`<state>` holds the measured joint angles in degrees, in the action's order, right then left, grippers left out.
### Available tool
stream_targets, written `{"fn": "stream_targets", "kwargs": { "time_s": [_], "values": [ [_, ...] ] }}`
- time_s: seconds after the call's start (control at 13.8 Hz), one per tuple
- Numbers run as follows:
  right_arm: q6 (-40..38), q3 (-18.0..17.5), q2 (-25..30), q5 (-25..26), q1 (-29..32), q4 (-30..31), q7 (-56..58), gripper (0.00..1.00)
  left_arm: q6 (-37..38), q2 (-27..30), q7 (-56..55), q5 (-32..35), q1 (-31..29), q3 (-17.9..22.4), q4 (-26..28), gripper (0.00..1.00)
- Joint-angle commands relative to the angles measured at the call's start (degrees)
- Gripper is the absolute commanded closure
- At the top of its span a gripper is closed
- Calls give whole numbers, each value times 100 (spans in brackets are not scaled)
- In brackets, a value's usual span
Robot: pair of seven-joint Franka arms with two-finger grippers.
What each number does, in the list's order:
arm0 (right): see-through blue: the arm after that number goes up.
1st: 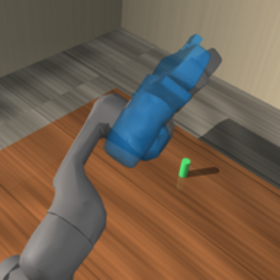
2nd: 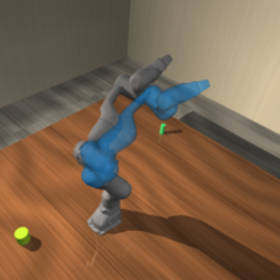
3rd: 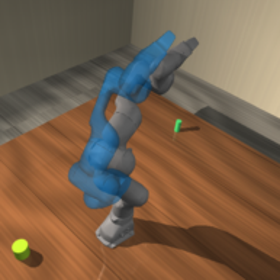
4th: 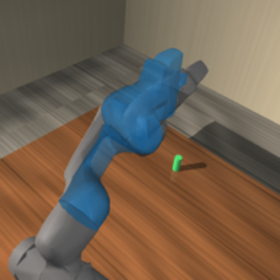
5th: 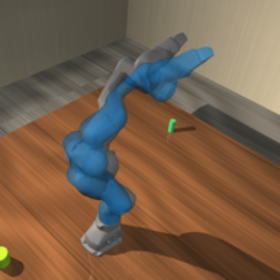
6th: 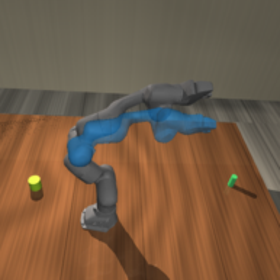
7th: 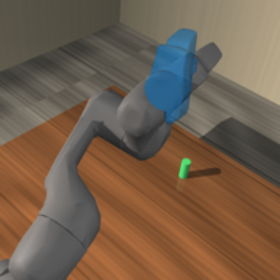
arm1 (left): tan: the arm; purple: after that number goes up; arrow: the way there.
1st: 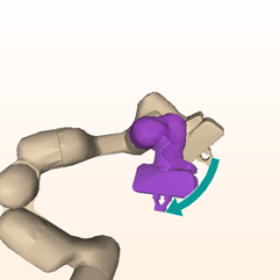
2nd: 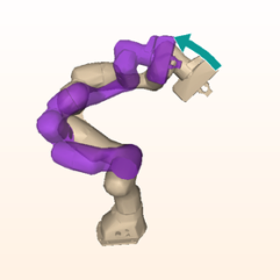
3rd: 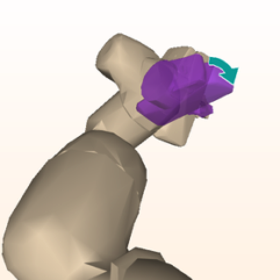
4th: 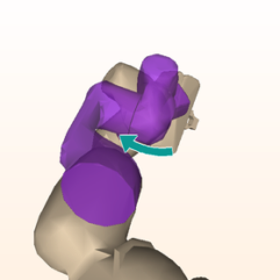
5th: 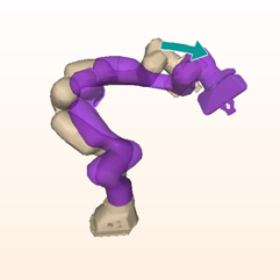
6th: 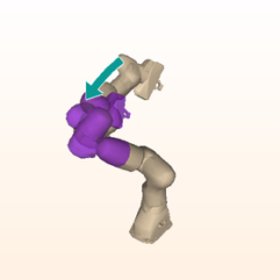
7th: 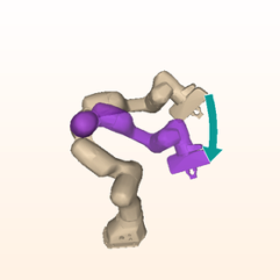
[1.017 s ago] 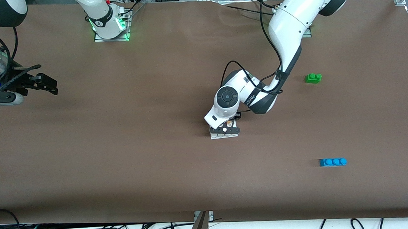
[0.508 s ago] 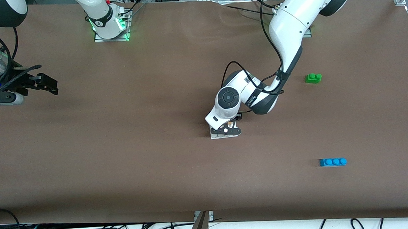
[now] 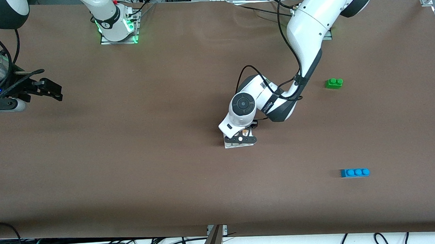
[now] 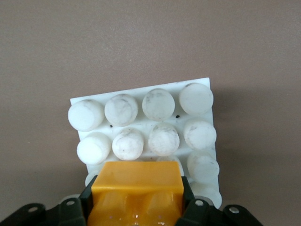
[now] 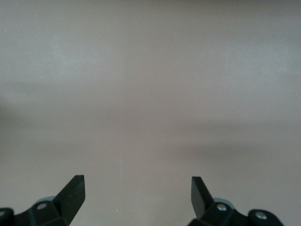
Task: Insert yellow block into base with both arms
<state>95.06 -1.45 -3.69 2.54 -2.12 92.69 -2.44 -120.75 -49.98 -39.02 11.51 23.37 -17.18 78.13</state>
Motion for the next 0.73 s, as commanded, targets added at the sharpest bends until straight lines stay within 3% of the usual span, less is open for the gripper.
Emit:
{"fn": "stream_targets", "kwargs": {
  "time_s": [0.0,0.65],
  "values": [
    [-119,-4,-27,-70,10,-111,-64,0,-115,-187,227,0,98,57,-193,90],
    [-119,-13,-27,-96,1,-128,-55,0,-98,-187,430,-26,80,48,-167,89]
  ]
}}
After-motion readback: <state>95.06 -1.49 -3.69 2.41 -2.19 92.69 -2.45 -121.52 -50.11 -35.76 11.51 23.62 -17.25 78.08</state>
